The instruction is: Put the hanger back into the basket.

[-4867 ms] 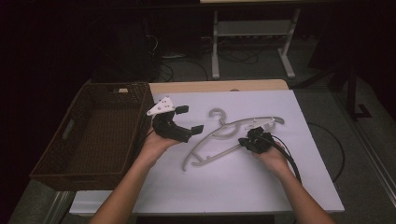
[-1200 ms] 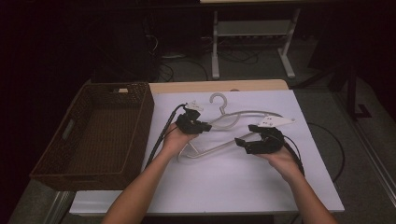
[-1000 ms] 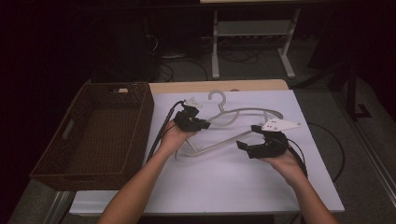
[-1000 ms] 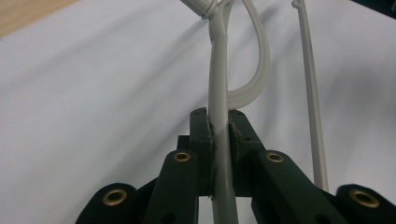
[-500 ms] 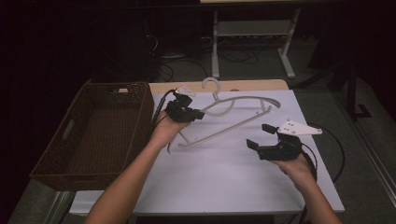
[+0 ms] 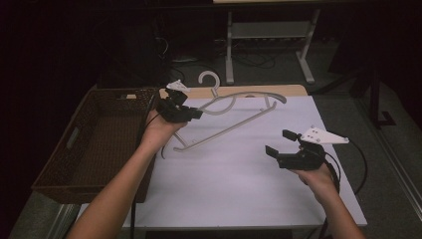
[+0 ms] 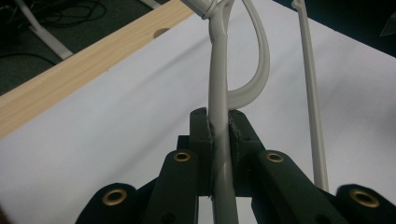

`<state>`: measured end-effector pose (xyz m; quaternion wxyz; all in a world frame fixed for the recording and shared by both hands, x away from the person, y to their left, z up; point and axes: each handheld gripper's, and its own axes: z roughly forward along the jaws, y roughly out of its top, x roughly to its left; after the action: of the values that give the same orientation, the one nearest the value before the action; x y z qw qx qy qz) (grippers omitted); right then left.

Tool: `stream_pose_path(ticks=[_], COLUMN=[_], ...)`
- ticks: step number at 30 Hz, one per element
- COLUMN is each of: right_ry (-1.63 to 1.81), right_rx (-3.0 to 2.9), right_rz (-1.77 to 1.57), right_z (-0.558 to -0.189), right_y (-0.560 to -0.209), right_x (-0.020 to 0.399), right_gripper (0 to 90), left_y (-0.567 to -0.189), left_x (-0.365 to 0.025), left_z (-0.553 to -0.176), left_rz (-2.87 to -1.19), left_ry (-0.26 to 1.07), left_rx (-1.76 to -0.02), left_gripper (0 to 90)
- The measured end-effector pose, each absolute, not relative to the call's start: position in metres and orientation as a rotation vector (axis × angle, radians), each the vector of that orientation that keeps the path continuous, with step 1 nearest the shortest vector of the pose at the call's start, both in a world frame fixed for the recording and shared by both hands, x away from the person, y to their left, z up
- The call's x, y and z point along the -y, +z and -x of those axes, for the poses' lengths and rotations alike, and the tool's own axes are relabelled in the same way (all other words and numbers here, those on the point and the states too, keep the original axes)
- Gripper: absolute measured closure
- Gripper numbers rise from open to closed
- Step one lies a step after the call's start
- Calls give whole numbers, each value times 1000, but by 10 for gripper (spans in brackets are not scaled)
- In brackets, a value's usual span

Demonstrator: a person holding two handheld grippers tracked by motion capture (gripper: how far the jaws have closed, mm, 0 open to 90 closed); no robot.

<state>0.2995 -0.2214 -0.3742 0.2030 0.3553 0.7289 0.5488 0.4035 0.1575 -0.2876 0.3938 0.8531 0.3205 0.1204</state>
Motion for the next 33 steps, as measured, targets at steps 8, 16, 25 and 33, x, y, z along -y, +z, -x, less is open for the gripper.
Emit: stream_pose_path(ticks=[8,16,25,33], right_ry=[1526,1522,1519,1522], right_rx=[-2030,-2031,-2028,-2031], right_rz=[-1010,-1008,-1020,-1018], right_z=[-300,-301,-301,-301], right_y=[-374,-375,-376,-376], right_x=[223,223,222,222], right_gripper=[138,138,138,138], left_y=[-270,-261,-253,-253], left_x=[-185,-221,-270,-311], left_z=[-397,-392,-383,-373], left_rz=[-2139,-2105,-2077,-2056], left_ry=[346,374,431,469], left_rx=[-841,-895,-969,-1047], left_gripper=[831,831,831,830])
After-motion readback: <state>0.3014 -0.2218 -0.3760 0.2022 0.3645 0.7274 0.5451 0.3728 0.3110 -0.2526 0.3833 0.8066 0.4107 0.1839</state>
